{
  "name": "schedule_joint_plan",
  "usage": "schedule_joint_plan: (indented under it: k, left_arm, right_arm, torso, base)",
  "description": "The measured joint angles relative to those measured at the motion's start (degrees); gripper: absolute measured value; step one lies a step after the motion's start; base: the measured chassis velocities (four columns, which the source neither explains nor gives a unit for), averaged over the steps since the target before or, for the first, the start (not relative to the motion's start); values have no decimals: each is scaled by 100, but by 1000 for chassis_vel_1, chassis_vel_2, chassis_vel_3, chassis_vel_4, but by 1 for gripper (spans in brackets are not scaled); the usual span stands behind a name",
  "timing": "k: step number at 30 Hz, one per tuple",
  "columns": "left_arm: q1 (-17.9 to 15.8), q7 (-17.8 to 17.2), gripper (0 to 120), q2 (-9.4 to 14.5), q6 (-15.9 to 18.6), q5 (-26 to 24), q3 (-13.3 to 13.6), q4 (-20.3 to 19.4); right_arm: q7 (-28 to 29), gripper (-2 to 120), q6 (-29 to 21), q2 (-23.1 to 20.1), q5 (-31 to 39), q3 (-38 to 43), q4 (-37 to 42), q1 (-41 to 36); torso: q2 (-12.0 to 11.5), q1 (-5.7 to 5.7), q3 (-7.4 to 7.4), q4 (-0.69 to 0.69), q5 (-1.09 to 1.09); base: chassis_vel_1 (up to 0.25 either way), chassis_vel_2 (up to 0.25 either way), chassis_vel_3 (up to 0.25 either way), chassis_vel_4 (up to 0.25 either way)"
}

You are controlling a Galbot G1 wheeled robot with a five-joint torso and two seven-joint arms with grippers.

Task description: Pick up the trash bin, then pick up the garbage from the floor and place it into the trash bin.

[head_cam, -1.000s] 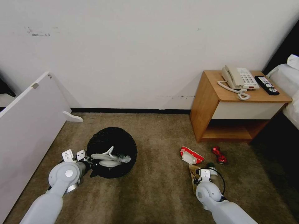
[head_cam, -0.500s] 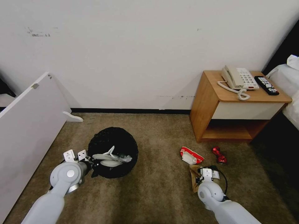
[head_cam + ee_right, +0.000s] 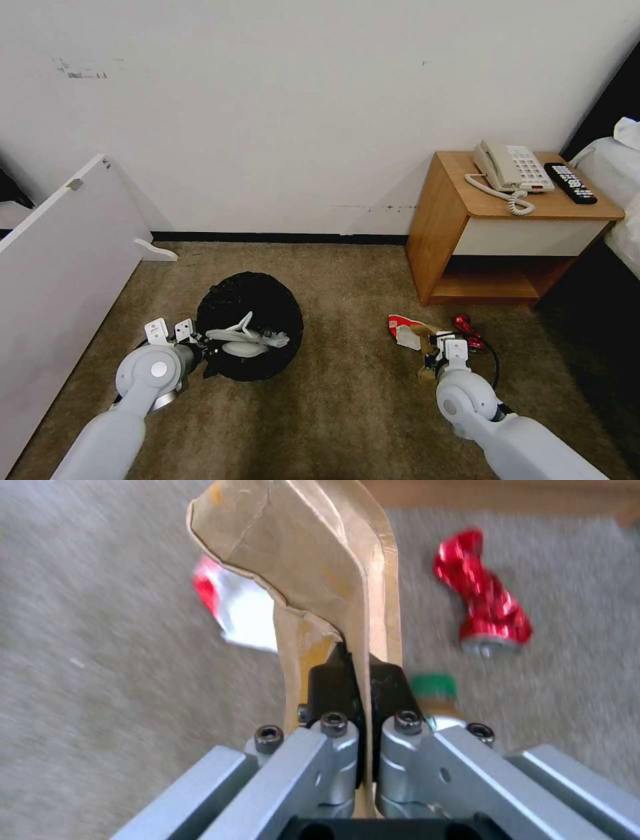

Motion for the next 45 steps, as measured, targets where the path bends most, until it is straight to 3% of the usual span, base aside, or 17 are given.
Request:
schedule_joint_plan:
  k: [14, 26, 29, 35, 45]
  left_arm:
    - [-80, -32, 0, 18, 95, -67, 83, -40]
    - [-121, -413, 0, 168, 176, -529, 166, -315]
    - [-160, -543, 0, 258, 179, -763, 195, -460]
    - [-154, -572, 0, 313, 176, -718, 217, -530]
    - [-113, -453, 0, 325, 162, -688, 330, -876]
  right_arm:
    - [-614, 0, 102, -373, 30, -30, 739, 355]
    - [-1580, 0, 534, -450, -586, 42, 1023, 563]
    - [-1996, 0, 767, -427, -985, 36, 1132, 749]
    - [-2551, 0, 1166, -378, -1498, 26, 1145, 1013]
    - [-3453, 0, 2004, -65, -1572, -367, 993, 1854]
  torso:
    - [0, 0, 0, 0, -1]
    - [0, 0, 1, 0, -2]
    - [0, 0, 1, -1, 0]
    - [0, 0, 0, 0, -1]
    - [0, 0, 0, 0, -1]
  base:
    - [0, 0, 0, 0]
    - [0, 0, 0, 0]
    - [0, 0, 0, 0]
    - [0, 0, 0, 0]
    - [0, 0, 0, 0]
